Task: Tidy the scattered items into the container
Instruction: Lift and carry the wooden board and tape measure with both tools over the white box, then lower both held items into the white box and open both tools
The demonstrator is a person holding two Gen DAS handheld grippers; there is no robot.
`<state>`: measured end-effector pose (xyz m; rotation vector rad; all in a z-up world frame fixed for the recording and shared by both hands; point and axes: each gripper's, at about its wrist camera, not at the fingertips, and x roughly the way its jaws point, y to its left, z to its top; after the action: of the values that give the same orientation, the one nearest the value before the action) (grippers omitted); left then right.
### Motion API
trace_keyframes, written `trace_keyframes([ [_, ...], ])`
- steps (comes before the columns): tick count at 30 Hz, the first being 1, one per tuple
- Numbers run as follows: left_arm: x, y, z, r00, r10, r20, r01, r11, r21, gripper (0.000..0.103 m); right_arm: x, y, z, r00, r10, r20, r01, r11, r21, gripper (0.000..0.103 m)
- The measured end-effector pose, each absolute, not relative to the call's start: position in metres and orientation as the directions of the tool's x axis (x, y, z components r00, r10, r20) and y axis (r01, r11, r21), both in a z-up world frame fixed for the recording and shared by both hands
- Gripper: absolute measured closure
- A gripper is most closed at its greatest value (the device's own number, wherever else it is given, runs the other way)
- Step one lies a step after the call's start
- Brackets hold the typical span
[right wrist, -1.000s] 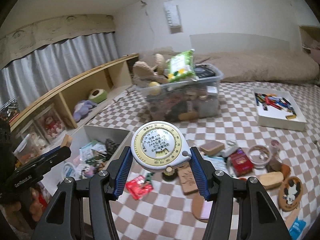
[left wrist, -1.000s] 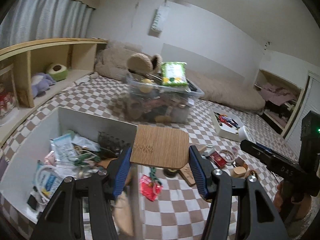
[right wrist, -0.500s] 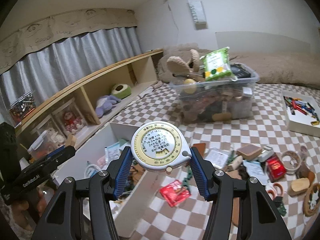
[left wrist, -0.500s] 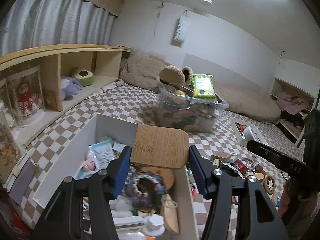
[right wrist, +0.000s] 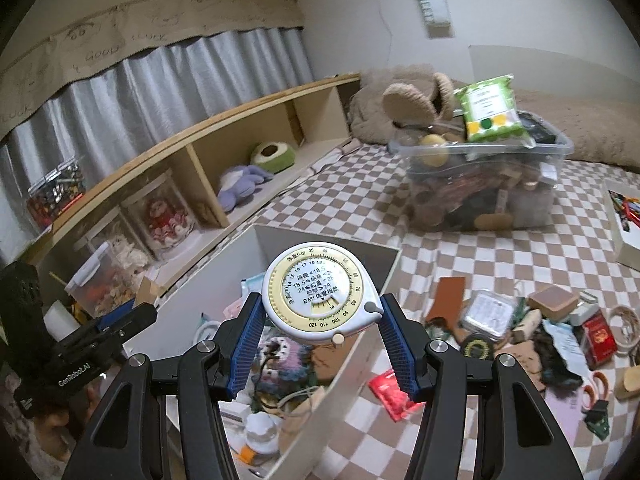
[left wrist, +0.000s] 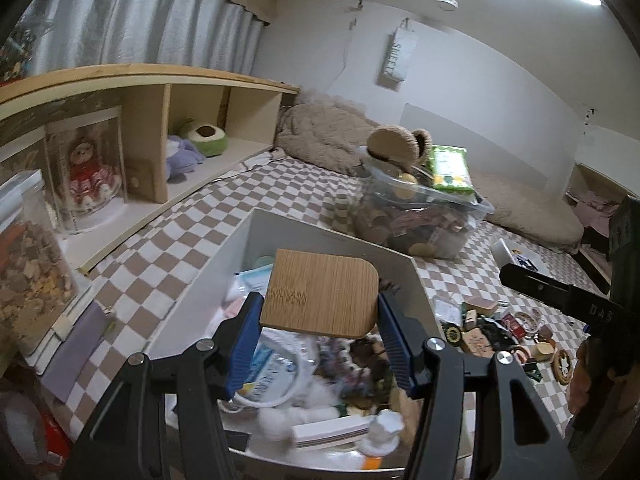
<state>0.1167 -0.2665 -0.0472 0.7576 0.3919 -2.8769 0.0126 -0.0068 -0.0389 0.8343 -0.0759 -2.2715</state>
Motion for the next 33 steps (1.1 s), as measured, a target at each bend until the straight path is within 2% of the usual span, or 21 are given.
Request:
trace_keyframes([
  [8, 0.115, -0.286, -0.064, -0.841, -0.092, -0.533, 0.235, -0.950, -0.206, 0.046, 0.004, -0.044, -0.056, -0.508, -0.609, -0.609, 0.632, -0.744, 0.217, 0.044],
  [27, 0.111, -0.309, -0.089, -0.805, -0.100, -0.586, 0.269, -0.940, -0.210, 0.046, -0.026, -0.128, -0.076, -0.392, -0.624, -0.676, 0.686, -0.688, 0.237, 0.044],
  [28, 0.111, -0.310, -0.090, -0.802, -0.099, -0.589, 0.271, -0.939, -0.211, 0.046, -0.028, -0.132, -0.079, -0.386, -0.619, -0.684, 0.687, -0.688, 0.236, 0.043],
  [29, 0.111, -0.311, -0.091, -0.800, -0.098, -0.591, 0.272, -0.938, -0.213, 0.046, -0.031, -0.136, -0.081, -0.389, -0.616, -0.685, 0.681, -0.693, 0.237, 0.037],
  [30, 0.110, -0.312, -0.092, -0.800, -0.097, -0.593, 0.272, -0.938, -0.214, 0.046, -0.033, -0.138, -0.082, -0.397, -0.614, -0.682, 0.674, -0.700, 0.238, 0.012],
  [31, 0.111, -0.312, -0.093, -0.799, -0.095, -0.594, 0.272, -0.938, -0.216, 0.046, -0.034, -0.138, -0.082, -0.399, -0.620, -0.675, 0.672, -0.699, 0.246, 0.000],
  [33, 0.110, -0.311, -0.094, -0.797, -0.093, -0.597, 0.271, -0.938, -0.215, 0.046, -0.035, -0.139, -0.081, -0.383, -0.657, -0.650, 0.680, -0.676, 0.283, 0.000],
])
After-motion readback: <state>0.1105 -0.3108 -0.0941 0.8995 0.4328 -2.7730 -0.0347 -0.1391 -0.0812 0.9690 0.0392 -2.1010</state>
